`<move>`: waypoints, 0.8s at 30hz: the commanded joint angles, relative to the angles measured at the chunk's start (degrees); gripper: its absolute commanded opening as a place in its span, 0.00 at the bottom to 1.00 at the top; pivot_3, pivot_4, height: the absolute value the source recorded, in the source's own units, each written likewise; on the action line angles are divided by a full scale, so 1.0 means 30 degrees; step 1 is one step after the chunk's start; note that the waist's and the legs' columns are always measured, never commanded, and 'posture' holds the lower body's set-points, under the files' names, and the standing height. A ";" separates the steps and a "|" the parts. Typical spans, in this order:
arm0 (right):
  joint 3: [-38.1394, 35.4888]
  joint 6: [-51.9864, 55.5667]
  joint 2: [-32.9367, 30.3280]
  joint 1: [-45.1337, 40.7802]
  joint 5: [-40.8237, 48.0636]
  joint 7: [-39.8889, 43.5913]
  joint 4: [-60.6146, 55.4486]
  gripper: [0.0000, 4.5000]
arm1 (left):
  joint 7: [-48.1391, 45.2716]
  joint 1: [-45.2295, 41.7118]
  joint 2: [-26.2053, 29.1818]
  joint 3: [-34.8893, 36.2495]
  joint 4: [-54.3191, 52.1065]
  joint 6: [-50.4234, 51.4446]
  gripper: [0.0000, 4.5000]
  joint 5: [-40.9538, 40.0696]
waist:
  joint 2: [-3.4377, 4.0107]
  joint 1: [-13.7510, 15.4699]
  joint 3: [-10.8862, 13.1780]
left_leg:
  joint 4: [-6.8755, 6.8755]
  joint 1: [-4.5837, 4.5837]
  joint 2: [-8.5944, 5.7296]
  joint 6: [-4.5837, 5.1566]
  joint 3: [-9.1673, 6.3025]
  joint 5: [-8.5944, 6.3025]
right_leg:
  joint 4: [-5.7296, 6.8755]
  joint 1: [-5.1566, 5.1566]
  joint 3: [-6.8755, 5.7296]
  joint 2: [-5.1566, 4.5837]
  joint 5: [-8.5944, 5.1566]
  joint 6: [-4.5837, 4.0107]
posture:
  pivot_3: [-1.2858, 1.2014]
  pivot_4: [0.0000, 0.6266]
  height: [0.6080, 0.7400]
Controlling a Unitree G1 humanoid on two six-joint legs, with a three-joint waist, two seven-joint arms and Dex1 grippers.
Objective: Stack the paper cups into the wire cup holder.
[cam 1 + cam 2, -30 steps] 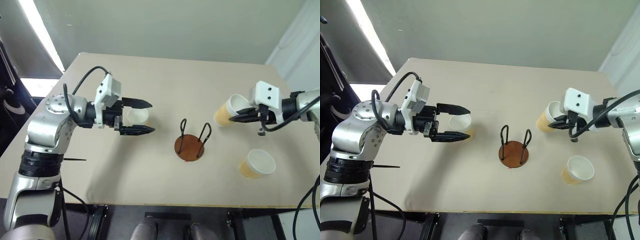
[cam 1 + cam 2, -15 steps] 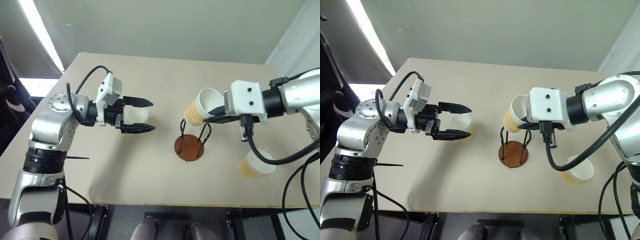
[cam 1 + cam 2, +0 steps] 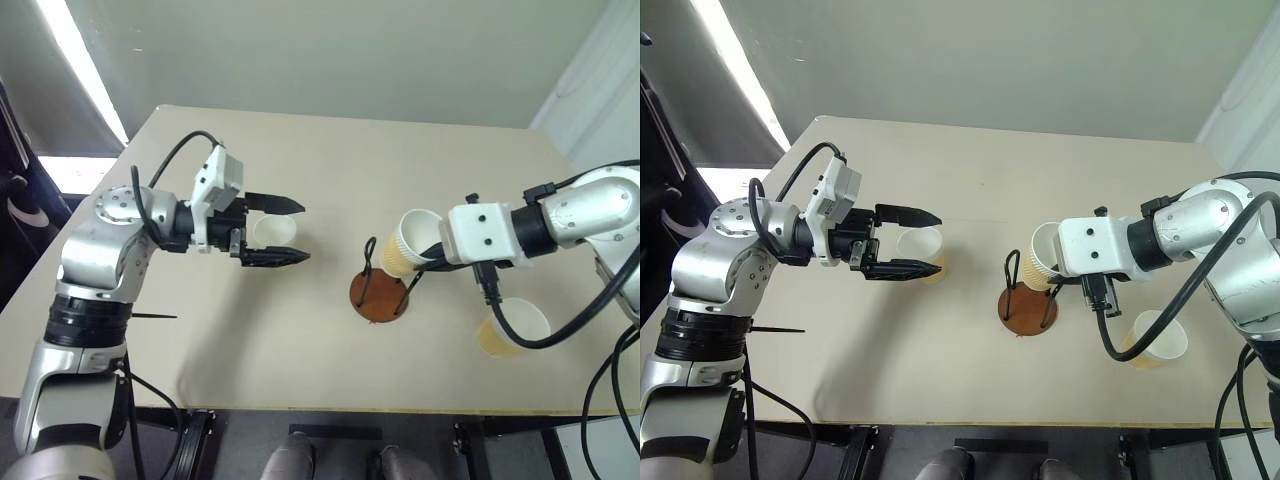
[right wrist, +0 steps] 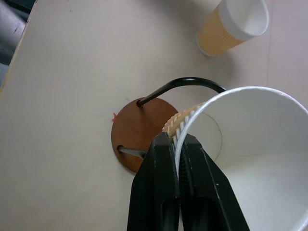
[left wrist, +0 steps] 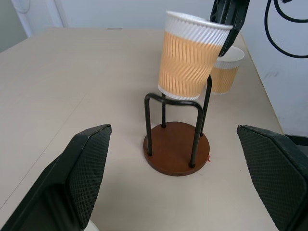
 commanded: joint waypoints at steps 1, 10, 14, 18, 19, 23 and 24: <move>0.0281 -0.0411 0.0134 -0.0295 -0.0458 0.0123 -0.0288 0.01 | -0.0044 -0.0149 0.0216 0.0458 -0.0536 -0.0137 1.00 -0.0102 | 0.0000 0.0000 0.0000 | 0.0000 0.0000 0.0001 0.0000 0.0000 0.0000 | 0.0000 0.0000 0.0000 0.0000 0.0000 0.0000 | 0.52 0.24 1.00; 0.0418 0.0434 0.2077 -0.1239 -0.0184 -0.0480 0.0094 0.35 | 0.0049 0.0021 0.0258 0.0486 -0.0622 -0.0085 1.00 -0.0106 | -0.0001 -0.0027 0.0000 | 0.0005 0.0001 0.0002 0.0004 0.0000 0.0001 | 0.0001 -0.0003 0.0000 0.0004 0.0000 0.0000 | 0.52 0.24 1.00; -0.0649 0.2063 0.2888 -0.1730 0.0800 -0.1297 0.0270 0.68 | 0.0071 0.0166 0.0303 0.0508 -0.0728 -0.0070 1.00 -0.0131 | -0.0001 -0.0034 -0.0001 | 0.0008 0.0001 0.0003 0.0005 0.0000 0.0003 | 0.0000 -0.0004 0.0000 0.0004 0.0000 0.0000 | 0.52 0.24 1.00; -0.2427 0.4369 0.2230 -0.1306 0.2797 -0.1411 -0.0525 0.75 | 0.0001 0.0221 0.0263 0.0479 -0.0812 -0.0046 1.00 -0.0221 | -0.0001 0.0010 0.0000 | 0.0007 -0.0010 0.0001 0.0004 -0.0002 0.0002 | -0.0008 -0.0003 -0.0002 0.0003 0.0000 -0.0001 | 0.52 0.24 1.00; -0.2875 0.4856 0.1923 -0.1043 0.3228 -0.1414 -0.0770 0.75 | -0.0031 0.0203 0.0233 0.0450 -0.0791 -0.0059 1.00 -0.0225 | -0.0002 0.0024 0.0000 | 0.0005 -0.0014 -0.0001 0.0004 -0.0001 0.0002 | -0.0009 -0.0004 -0.0003 0.0003 0.0000 -0.0001 | 0.52 0.24 1.00; -0.4539 0.6416 0.0505 0.0161 0.4558 -0.1728 -0.1707 0.75 | -0.0180 0.0042 0.0089 0.0314 -0.0613 -0.0173 1.00 -0.0188 | -0.0002 0.0035 0.0000 | -0.0004 -0.0010 -0.0001 0.0000 0.0002 0.0001 | -0.0012 -0.0001 0.0000 0.0002 -0.0001 -0.0001 | 0.52 0.24 1.00; -0.4893 0.6764 0.0197 0.0433 0.4901 -0.1803 -0.1946 0.75 | -0.0217 0.0009 0.0056 0.0293 -0.0559 -0.0214 1.00 -0.0167 | -0.0001 0.0034 0.0000 | -0.0004 -0.0008 0.0000 -0.0001 0.0004 0.0002 | -0.0008 -0.0001 0.0001 0.0002 -0.0001 -0.0002 | 0.52 0.24 1.00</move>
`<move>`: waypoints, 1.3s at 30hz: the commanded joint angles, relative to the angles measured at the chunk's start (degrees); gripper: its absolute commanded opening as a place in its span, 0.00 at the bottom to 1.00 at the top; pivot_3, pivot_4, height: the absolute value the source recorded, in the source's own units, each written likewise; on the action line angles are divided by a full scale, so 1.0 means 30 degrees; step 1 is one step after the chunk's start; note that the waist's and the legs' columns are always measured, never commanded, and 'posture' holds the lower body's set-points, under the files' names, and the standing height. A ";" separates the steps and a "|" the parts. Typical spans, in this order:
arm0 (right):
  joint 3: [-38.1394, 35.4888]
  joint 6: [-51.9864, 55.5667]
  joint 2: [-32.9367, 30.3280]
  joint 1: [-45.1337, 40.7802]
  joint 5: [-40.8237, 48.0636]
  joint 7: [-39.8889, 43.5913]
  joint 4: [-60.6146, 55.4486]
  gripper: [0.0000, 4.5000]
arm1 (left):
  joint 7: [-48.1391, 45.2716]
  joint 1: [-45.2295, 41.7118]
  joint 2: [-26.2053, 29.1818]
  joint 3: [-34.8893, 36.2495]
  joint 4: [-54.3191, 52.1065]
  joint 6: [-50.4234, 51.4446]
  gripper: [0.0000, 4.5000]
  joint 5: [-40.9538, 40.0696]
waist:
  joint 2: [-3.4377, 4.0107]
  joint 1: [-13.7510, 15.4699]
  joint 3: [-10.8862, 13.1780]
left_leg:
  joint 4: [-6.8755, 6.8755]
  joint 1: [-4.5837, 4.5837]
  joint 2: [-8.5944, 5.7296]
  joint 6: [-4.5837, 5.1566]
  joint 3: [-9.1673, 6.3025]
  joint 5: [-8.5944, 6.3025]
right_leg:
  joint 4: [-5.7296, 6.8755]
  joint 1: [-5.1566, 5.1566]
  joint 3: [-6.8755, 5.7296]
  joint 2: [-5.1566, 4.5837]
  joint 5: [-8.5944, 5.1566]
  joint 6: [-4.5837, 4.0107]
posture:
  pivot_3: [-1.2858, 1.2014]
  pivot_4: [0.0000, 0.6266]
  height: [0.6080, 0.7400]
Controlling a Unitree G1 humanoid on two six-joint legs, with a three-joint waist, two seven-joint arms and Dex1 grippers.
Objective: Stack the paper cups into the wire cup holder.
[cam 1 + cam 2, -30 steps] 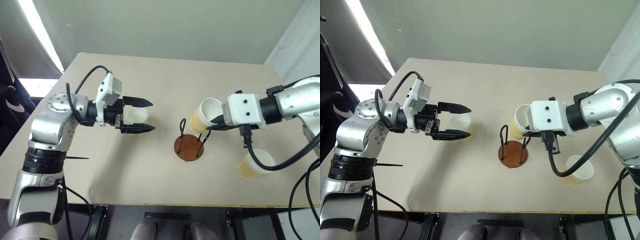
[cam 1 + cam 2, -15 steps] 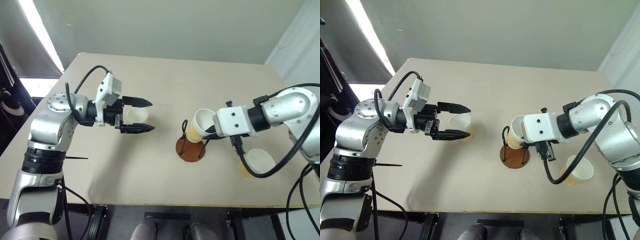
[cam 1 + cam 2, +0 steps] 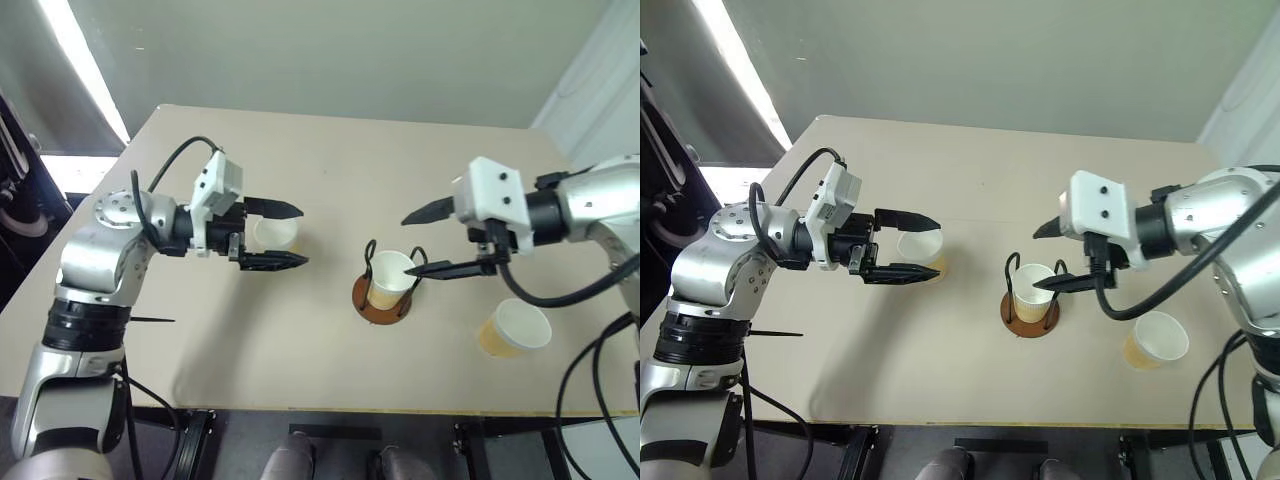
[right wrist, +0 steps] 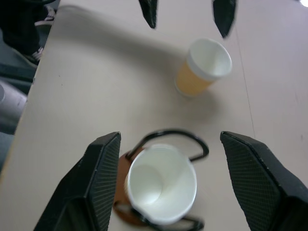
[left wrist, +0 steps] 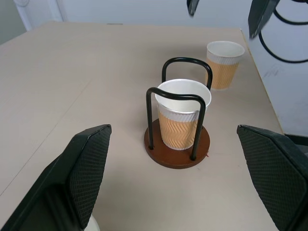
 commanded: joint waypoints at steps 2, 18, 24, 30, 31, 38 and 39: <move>-0.2445 0.1755 -0.1562 0.1053 0.1892 -0.0412 -0.1660 0.75 | -0.0221 -0.0549 -0.0150 0.0203 -0.0142 -0.0380 1.00 -0.0052 | 0.0002 -0.0005 0.0001 | -0.0004 0.0005 0.0004 -0.0007 0.0003 0.0001 | 0.0004 -0.0002 0.0002 0.0002 -0.0001 -0.0001 | 0.52 0.24 1.00; -0.7062 0.0314 -0.6336 1.1778 0.1553 -0.0130 -0.3206 0.75 | -0.1029 -0.1294 -0.0575 0.0017 0.0446 -0.0749 1.00 0.0108 | 0.0000 0.0083 0.0000 | 0.0003 0.0006 0.0005 -0.0007 0.0031 -0.0005 | -0.0002 0.0005 0.0021 0.0001 -0.0004 0.0008 | 0.52 0.24 1.00; -0.9093 -0.2009 -0.6418 1.6199 -0.0483 0.0427 -0.1572 0.75 | -0.1057 -0.1227 -0.0498 0.0053 0.0412 -0.0712 1.00 0.0080 | -0.0004 0.0103 -0.0002 | 0.0031 0.0014 0.0007 0.0014 0.0065 -0.0016 | -0.0003 0.0004 0.0043 0.0002 -0.0006 0.0019 | 0.52 0.24 1.00; -1.0065 -0.2977 -0.6418 1.7324 -0.1030 0.0809 -0.0251 0.75 | -0.1050 -0.1218 -0.0402 0.0089 0.0420 -0.0611 1.00 0.0063 | -0.0004 0.0086 -0.0002 | 0.0039 0.0051 0.0015 0.0018 0.0103 -0.0015 | -0.0001 0.0006 0.0059 0.0012 -0.0007 0.0020 | 0.52 0.24 1.00; -1.0114 -0.3179 -0.6455 1.7547 -0.1192 0.0897 -0.0152 0.75 | -0.1053 -0.1251 -0.0387 0.0091 0.0434 -0.0589 1.00 0.0063 | -0.0004 0.0089 -0.0002 | 0.0041 0.0051 0.0015 0.0020 0.0104 -0.0015 | -0.0001 0.0007 0.0060 0.0012 -0.0007 0.0020 | 0.52 0.24 1.00; -0.8911 -0.4398 -0.6478 1.7980 -0.1786 0.0747 0.0209 0.75 | -0.1040 -0.1377 -0.0307 0.0108 0.0502 -0.0583 1.00 0.0122 | -0.0004 0.0075 -0.0002 | 0.0050 0.0054 0.0019 0.0028 0.0119 -0.0018 | 0.0002 0.0006 0.0068 0.0016 -0.0008 0.0022 | 0.52 0.24 1.00; -0.8613 -0.4743 -0.6584 1.7913 -0.2061 0.0685 0.0454 0.75 | -0.1032 -0.1390 -0.0299 0.0110 0.0517 -0.0598 1.00 0.0140 | -0.0004 0.0076 -0.0002 | 0.0055 0.0054 0.0019 0.0029 0.0118 -0.0018 | 0.0002 0.0008 0.0067 0.0017 -0.0008 0.0022 | 0.52 0.24 1.00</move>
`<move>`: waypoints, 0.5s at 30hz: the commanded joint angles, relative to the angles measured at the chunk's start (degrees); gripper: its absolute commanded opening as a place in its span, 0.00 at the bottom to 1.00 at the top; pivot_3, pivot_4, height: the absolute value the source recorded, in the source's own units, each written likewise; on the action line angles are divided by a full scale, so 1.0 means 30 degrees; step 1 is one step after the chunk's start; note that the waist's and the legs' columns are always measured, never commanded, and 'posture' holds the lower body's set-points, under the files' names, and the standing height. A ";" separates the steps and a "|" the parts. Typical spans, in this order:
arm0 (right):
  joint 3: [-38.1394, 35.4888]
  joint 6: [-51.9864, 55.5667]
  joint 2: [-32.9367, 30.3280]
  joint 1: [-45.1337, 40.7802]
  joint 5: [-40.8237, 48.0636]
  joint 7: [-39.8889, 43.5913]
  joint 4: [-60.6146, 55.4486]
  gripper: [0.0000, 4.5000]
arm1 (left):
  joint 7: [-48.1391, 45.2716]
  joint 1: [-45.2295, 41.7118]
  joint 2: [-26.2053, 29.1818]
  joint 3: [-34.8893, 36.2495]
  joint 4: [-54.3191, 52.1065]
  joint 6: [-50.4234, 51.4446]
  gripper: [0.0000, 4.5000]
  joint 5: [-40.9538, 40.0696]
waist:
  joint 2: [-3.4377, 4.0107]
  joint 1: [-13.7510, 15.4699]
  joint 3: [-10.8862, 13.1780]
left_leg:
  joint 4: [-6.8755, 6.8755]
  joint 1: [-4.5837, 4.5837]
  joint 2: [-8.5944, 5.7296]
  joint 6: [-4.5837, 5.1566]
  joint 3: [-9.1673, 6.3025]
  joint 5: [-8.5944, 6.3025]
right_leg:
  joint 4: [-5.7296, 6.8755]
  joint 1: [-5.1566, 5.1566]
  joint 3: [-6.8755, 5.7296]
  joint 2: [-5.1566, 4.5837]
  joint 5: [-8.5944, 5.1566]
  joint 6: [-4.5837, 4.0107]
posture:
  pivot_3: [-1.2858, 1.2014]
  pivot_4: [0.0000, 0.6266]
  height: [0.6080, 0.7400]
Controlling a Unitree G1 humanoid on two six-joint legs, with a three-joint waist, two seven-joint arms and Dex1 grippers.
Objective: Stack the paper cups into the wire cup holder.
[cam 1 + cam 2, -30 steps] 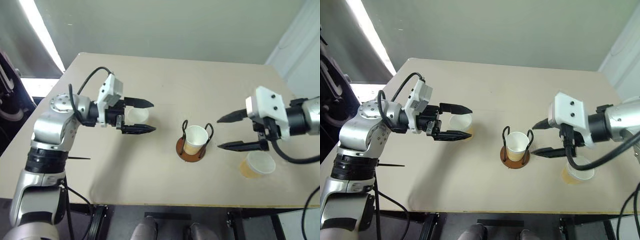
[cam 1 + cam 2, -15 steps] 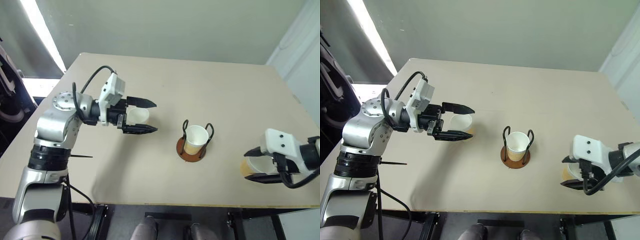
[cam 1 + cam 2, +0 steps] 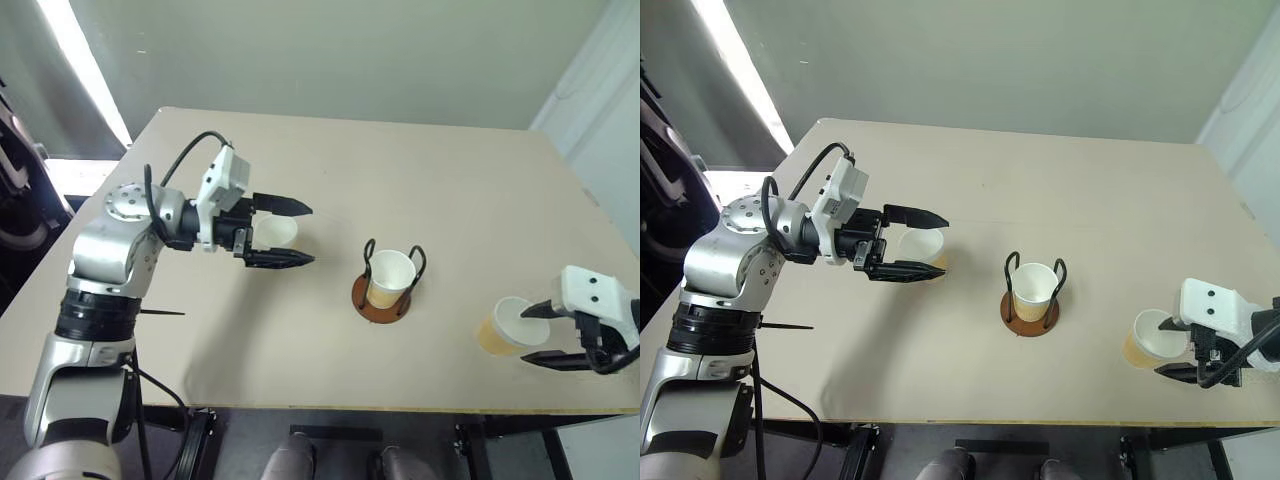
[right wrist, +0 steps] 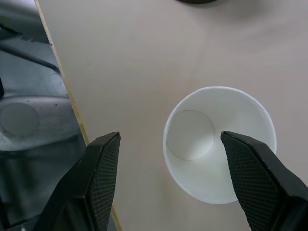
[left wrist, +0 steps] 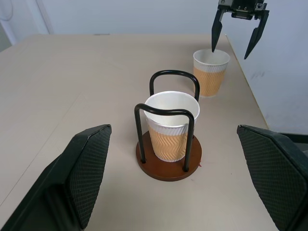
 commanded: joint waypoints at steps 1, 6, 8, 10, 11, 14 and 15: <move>0.0692 -0.1176 -0.0519 -0.0179 -0.0891 -0.0138 0.0556 0.75 | -0.0103 -0.0448 0.0334 0.0478 -0.0301 -0.0161 1.00 -0.0038 | 0.0001 0.0000 0.0000 | 0.0005 0.0000 0.0000 0.0002 0.0000 0.0000 | 0.0000 0.0000 0.0000 0.0000 0.0000 0.0001 | 0.52 0.24 1.00; 0.2139 -0.2394 -0.0660 -0.1090 -0.1578 -0.0272 0.1577 0.75 | -0.0028 -0.0391 0.0411 0.0491 -0.0374 -0.0099 1.00 -0.0041 | 0.0001 -0.0005 0.0000 | 0.0009 0.0001 0.0003 0.0007 0.0001 -0.0002 | 0.0004 0.0001 0.0002 0.0000 0.0002 0.0003 | 0.52 0.24 1.00; 0.2898 -0.2872 -0.0659 -0.1599 -0.1961 -0.0381 0.1985 0.75 | 0.0007 -0.0385 0.0432 0.0497 -0.0388 -0.0082 1.00 -0.0044 | 0.0000 -0.0008 0.0000 | 0.0009 0.0002 0.0004 0.0008 0.0002 -0.0002 | 0.0005 0.0001 0.0002 0.0000 0.0002 0.0003 | 0.52 0.24 1.00; 0.3958 -0.3458 -0.0582 -0.2304 -0.2457 -0.0478 0.2441 0.75 | 0.0030 -0.0350 0.0494 0.0521 -0.0431 -0.0071 1.00 -0.0043 | 0.0000 -0.0019 0.0000 | 0.0012 0.0001 0.0006 0.0008 0.0003 -0.0002 | 0.0004 0.0000 0.0002 0.0000 0.0002 0.0004 | 0.52 0.24 1.00; 0.4384 -0.3674 -0.0541 -0.2618 -0.2623 -0.0461 0.2605 0.75 | 0.0050 -0.0338 0.0521 0.0531 -0.0454 -0.0065 1.00 -0.0043 | 0.0000 -0.0024 0.0000 | 0.0015 0.0000 0.0005 0.0009 0.0004 -0.0002 | 0.0003 0.0002 0.0002 0.0000 0.0004 0.0008 | 0.52 0.24 1.00; 0.5193 -0.3860 -0.0357 -0.3524 -0.2688 -0.0376 0.2879 0.67 | 0.0106 -0.0290 0.0611 0.0572 -0.0528 -0.0033 1.00 -0.0085 | 0.0001 -0.0020 0.0000 | 0.0019 0.0001 0.0006 0.0014 0.0003 -0.0002 | 0.0005 0.0002 0.0002 0.0000 0.0005 0.0010 | 0.52 0.24 1.00; 0.5371 -0.3878 -0.0313 -0.3789 -0.2658 -0.0344 0.2934 0.62 | 0.0119 -0.0254 0.0657 0.0590 -0.0553 -0.0037 1.00 -0.0090 | 0.0000 -0.0021 0.0000 | 0.0018 0.0000 0.0007 0.0014 0.0002 -0.0002 | 0.0005 0.0000 0.0002 0.0000 0.0005 0.0010 | 0.52 0.24 1.00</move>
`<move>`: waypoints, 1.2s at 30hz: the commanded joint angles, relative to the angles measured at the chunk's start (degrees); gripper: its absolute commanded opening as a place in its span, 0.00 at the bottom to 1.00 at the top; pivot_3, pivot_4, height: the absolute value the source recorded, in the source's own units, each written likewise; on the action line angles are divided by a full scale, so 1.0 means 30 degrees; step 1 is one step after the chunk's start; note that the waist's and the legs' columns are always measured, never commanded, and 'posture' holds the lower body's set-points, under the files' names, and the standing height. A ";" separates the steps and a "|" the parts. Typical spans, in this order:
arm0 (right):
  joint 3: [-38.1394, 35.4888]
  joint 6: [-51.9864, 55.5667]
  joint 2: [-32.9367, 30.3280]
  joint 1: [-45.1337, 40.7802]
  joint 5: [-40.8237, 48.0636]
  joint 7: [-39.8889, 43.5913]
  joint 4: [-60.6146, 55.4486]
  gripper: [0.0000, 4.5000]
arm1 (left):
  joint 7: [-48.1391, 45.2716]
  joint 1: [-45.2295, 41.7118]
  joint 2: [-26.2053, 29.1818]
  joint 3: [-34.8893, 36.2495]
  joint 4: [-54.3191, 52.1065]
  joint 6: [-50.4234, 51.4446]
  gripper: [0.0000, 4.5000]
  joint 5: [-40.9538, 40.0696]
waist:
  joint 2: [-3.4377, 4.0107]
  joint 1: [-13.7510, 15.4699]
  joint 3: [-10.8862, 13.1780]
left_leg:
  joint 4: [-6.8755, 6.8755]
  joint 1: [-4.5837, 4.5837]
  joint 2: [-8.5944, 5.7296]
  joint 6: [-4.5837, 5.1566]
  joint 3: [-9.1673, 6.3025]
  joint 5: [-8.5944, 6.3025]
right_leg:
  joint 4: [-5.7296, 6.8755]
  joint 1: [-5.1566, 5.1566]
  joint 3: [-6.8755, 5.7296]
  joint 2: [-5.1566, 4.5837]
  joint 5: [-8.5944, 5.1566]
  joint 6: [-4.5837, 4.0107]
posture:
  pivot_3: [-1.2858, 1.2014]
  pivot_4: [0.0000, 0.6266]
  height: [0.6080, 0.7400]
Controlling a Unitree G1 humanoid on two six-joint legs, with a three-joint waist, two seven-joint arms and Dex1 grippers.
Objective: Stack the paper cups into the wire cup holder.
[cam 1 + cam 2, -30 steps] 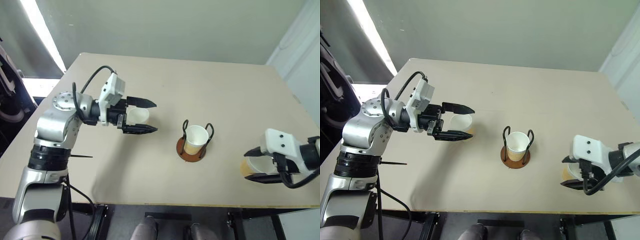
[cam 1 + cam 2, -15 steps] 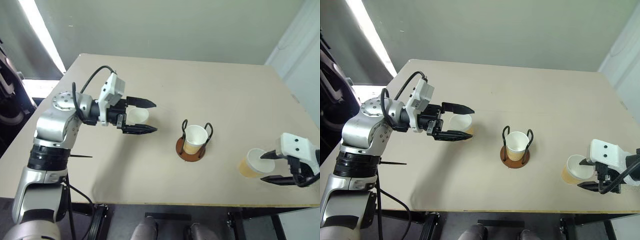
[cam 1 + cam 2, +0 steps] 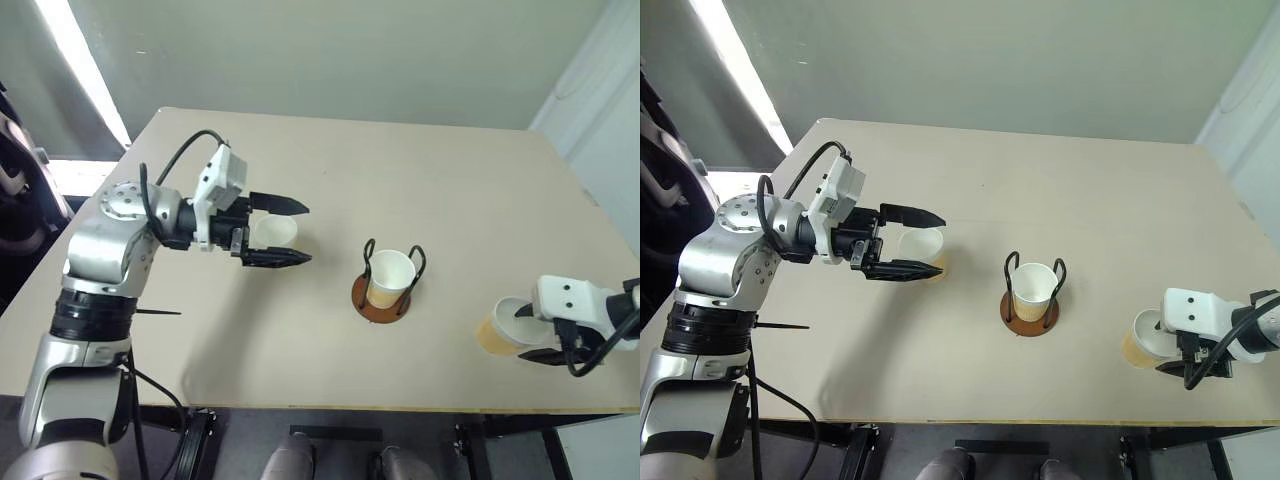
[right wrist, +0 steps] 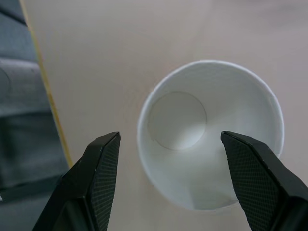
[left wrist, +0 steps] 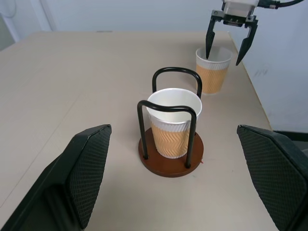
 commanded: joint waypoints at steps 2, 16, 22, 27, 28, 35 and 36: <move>0.0506 -0.0336 -0.0037 -0.1085 -0.0053 0.0120 0.0161 0.46 | 0.0063 -0.0204 0.0336 0.0589 -0.0602 -0.0062 1.00 -0.0111 | 0.0000 -0.0001 0.0000 | 0.0001 -0.0001 0.0000 0.0000 0.0002 0.0000 | 0.0000 0.0000 0.0000 0.0000 0.0000 0.0000 | 0.52 0.24 1.00; 0.0640 0.0738 0.0105 -0.2129 0.1024 0.0193 -0.1607 0.01 | 0.0134 -0.0156 0.0443 0.0558 -0.0458 -0.0195 1.00 -0.0060 | 0.0000 -0.0005 0.0000 | 0.0002 0.0000 0.0002 0.0000 0.0008 0.0000 | 0.0000 0.0000 0.0002 0.0000 0.0000 -0.0001 | 0.52 0.24 1.00; 0.0640 0.0963 -0.0248 -0.6086 0.1419 0.0254 -0.1603 0.01 | 0.0070 -0.0192 0.0419 0.0515 -0.0321 -0.0319 1.00 0.0017 | 0.0002 -0.0095 0.0001 | 0.0001 0.0005 0.0007 -0.0001 0.0013 0.0001 | 0.0010 -0.0007 0.0008 0.0000 0.0000 -0.0001 | 0.52 0.24 1.00; 0.2655 0.0313 -0.0203 -1.1780 0.0680 0.1021 -0.1772 0.01 | 0.0022 -0.0269 0.0395 0.0438 -0.0283 -0.0390 1.00 0.0073 | 0.0005 -0.0150 0.0003 | -0.0003 -0.0007 0.0010 0.0000 0.0013 0.0001 | 0.0005 -0.0026 0.0008 0.0004 0.0000 -0.0002 | 0.52 0.24 1.00; 0.3118 -0.0042 -0.0169 -1.2565 0.0371 0.1292 -0.1763 0.01 | 0.0016 -0.0291 0.0378 0.0433 -0.0251 -0.0402 1.00 0.0073 | 0.0002 -0.0145 0.0001 | -0.0009 -0.0009 0.0011 0.0000 0.0006 0.0001 | 0.0006 -0.0030 0.0005 0.0005 0.0000 -0.0002 | 0.52 0.24 1.00; 0.5953 0.0006 0.2161 -1.7436 -0.0282 0.2503 -0.1905 0.01 | 0.0092 -0.0412 0.0182 0.0368 -0.0113 -0.0454 1.00 0.0112 | 0.0004 -0.0213 0.0003 | 0.0004 -0.0031 0.0017 0.0014 -0.0010 -0.0006 | 0.0003 -0.0049 -0.0005 0.0005 0.0000 -0.0004 | 0.52 0.24 1.00; 0.6345 0.0029 0.2608 -1.7767 -0.0337 0.2617 -0.2000 0.01 | 0.0094 -0.0421 0.0164 0.0368 -0.0139 -0.0445 1.00 0.0098 | 0.0004 -0.0216 0.0002 | 0.0000 -0.0033 0.0017 0.0014 -0.0011 -0.0006 | 0.0005 -0.0052 -0.0007 0.0006 0.0000 -0.0004 | 0.52 0.24 1.00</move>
